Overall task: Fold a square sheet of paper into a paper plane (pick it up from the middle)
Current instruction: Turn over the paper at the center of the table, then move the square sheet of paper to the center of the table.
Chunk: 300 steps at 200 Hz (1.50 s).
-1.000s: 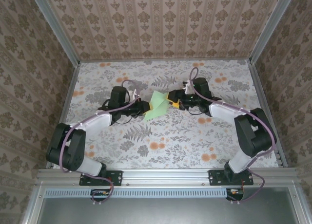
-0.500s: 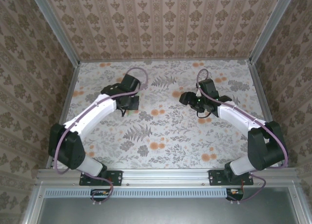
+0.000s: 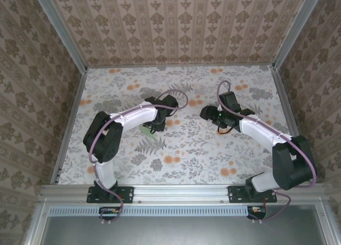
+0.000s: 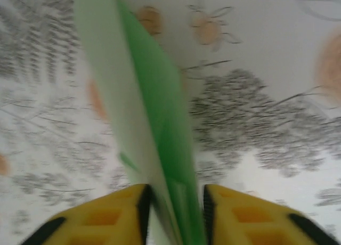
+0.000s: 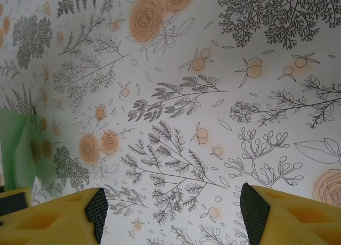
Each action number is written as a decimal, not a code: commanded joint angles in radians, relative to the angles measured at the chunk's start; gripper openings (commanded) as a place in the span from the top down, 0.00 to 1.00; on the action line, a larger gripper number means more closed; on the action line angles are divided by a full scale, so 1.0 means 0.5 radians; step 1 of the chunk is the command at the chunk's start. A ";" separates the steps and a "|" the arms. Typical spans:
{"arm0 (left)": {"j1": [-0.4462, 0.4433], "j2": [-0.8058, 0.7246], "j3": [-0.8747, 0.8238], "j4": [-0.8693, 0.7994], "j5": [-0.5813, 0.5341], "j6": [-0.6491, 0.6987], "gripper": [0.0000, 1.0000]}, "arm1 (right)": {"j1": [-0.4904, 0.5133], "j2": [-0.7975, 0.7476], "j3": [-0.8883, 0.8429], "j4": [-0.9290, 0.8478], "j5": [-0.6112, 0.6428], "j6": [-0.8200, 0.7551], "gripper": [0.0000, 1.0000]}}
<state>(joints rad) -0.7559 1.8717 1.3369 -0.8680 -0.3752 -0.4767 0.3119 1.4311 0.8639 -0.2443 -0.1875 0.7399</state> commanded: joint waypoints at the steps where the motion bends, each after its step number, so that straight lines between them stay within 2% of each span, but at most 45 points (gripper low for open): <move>1: 0.002 0.001 0.046 0.190 0.333 -0.015 0.55 | -0.007 -0.020 -0.046 0.050 -0.037 0.039 0.29; 38: 0.113 -0.183 -0.088 0.416 0.723 0.011 0.37 | 0.001 0.016 -0.086 0.142 -0.137 0.065 0.30; 69: 0.367 -0.428 -0.314 0.630 1.017 -0.040 0.23 | 0.176 0.103 -0.066 0.312 -0.184 0.121 0.34; 93: 0.580 -0.600 -0.518 0.755 1.110 -0.111 0.15 | 0.420 0.256 0.066 0.386 -0.148 0.160 0.42; 128: 0.904 -0.874 -0.848 0.896 1.117 -0.251 0.07 | 0.714 0.557 0.327 0.444 -0.104 0.237 0.54; 151: 1.057 -1.047 -1.029 0.962 1.138 -0.311 0.02 | 0.856 0.772 0.535 0.415 -0.132 0.273 0.56; 197: 1.221 -1.224 -1.234 0.979 1.205 -0.296 0.00 | 1.018 1.146 0.915 0.230 -0.156 0.273 0.59; 250: 1.251 -1.225 -1.278 1.037 1.347 -0.280 0.00 | 1.003 1.339 1.092 -0.079 -0.078 0.145 0.60; 272: 1.250 -1.212 -1.289 1.076 1.420 -0.283 0.00 | 0.958 1.327 1.050 -0.191 -0.086 -0.026 0.60; 287: 1.251 -1.207 -1.295 1.102 1.468 -0.287 0.00 | 0.927 1.309 1.010 -0.298 -0.113 -0.272 0.60; 300: 1.251 -1.193 -1.292 1.124 1.518 -0.286 0.00 | 0.912 1.289 0.986 -0.449 -0.040 -0.485 0.60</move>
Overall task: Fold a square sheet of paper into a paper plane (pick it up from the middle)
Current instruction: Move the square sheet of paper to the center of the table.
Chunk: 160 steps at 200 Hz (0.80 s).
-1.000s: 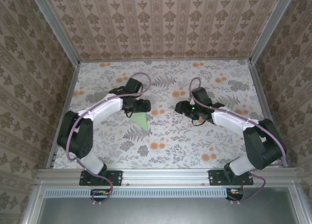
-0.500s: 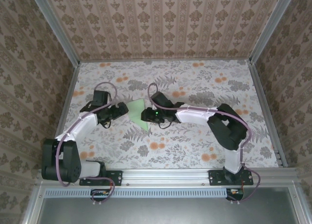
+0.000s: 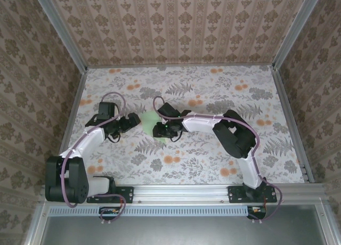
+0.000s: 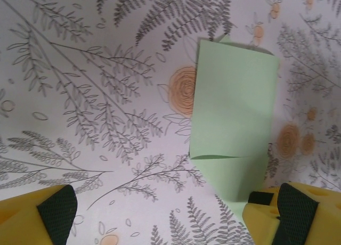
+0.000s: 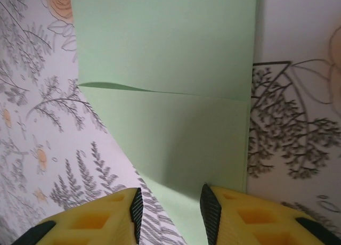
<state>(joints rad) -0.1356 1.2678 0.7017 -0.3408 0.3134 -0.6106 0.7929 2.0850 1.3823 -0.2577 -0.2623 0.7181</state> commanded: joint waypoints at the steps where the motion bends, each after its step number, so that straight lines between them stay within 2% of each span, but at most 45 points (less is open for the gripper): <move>1: 0.010 0.016 -0.021 0.070 0.144 -0.018 0.00 | -0.053 -0.021 -0.054 -0.442 0.120 -0.479 0.60; 40: -0.010 0.063 -0.010 0.139 0.271 -0.035 0.00 | -0.146 -0.201 -0.217 -0.644 0.094 -0.989 0.61; 62: -0.066 0.085 -0.015 0.194 0.309 -0.052 0.00 | -0.185 -0.382 -0.213 -0.692 -0.037 -1.059 0.63; 88: -0.169 0.118 0.010 0.203 0.306 -0.074 0.00 | -0.232 -0.639 -0.254 -0.483 -0.083 -0.789 0.58; 103: -0.231 0.117 -0.002 0.235 0.291 -0.124 0.00 | -0.231 -0.706 -0.312 -0.344 -0.001 -0.549 0.56; 123: -0.320 0.106 -0.060 0.326 0.273 -0.238 0.00 | -0.224 -0.701 -0.388 -0.221 0.135 -0.258 0.57; 160: -0.532 0.096 -0.062 0.300 0.093 -0.362 0.02 | -0.204 -0.595 -0.467 -0.019 0.078 -0.012 0.60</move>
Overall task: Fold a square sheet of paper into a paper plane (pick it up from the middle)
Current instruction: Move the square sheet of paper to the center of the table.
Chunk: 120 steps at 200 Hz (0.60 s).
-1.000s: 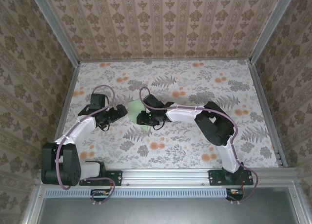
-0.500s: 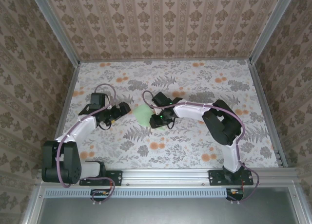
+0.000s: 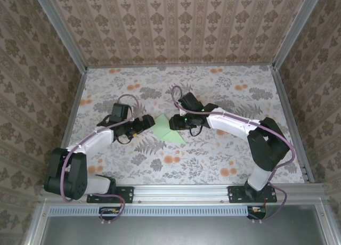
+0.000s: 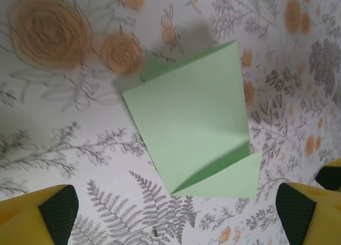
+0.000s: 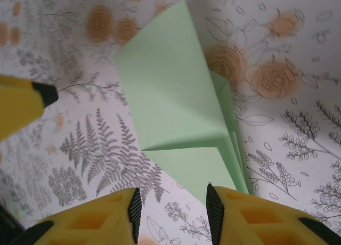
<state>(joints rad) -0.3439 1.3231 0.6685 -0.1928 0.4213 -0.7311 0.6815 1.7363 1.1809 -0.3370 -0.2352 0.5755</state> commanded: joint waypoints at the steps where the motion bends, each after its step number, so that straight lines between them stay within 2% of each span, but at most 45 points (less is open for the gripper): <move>1: -0.122 -0.014 0.005 -0.001 -0.130 -0.124 0.02 | 0.020 0.107 -0.064 0.140 0.022 0.276 0.60; 39: -0.207 0.016 -0.028 0.039 -0.195 -0.277 0.06 | 0.021 0.253 -0.047 0.256 -0.065 0.337 0.65; 72: -0.213 0.103 -0.015 0.061 -0.140 -0.318 0.17 | 0.018 0.382 -0.011 0.260 -0.061 0.352 0.68; 80: -0.274 0.119 -0.015 0.080 -0.115 -0.333 0.19 | 0.013 0.400 -0.012 0.258 -0.059 0.360 0.68; 120: -0.302 0.147 -0.058 0.138 -0.092 -0.490 0.23 | -0.027 0.431 -0.091 0.304 -0.069 0.434 0.72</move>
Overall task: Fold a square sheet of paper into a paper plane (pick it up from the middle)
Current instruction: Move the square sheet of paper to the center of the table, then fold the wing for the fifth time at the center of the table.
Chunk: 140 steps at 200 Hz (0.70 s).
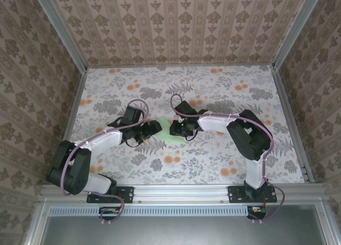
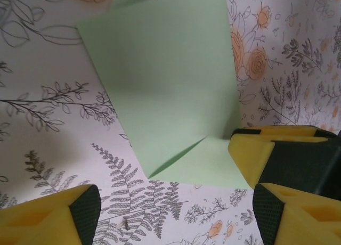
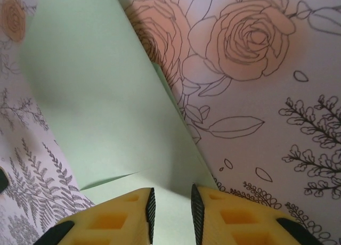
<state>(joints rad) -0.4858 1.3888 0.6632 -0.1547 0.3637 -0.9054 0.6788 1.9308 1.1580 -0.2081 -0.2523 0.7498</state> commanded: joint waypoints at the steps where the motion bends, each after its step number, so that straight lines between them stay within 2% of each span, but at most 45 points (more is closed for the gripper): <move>1: -0.020 0.015 -0.049 0.064 0.022 -0.147 0.23 | -0.022 0.041 -0.047 0.047 -0.035 0.088 0.72; 69: -0.036 0.115 -0.142 0.305 0.104 -0.410 0.39 | -0.117 0.041 -0.235 0.278 -0.214 0.282 0.73; 101: -0.039 0.184 -0.139 0.387 0.131 -0.466 0.47 | -0.181 0.049 -0.361 0.497 -0.367 0.404 0.73; 140: -0.038 0.254 -0.110 0.420 0.142 -0.470 0.56 | -0.216 0.044 -0.416 0.576 -0.442 0.439 0.73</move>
<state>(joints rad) -0.4980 1.4998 0.6006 0.0246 0.4164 -1.1225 0.5819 1.9270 0.9936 0.1017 -0.4793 0.9371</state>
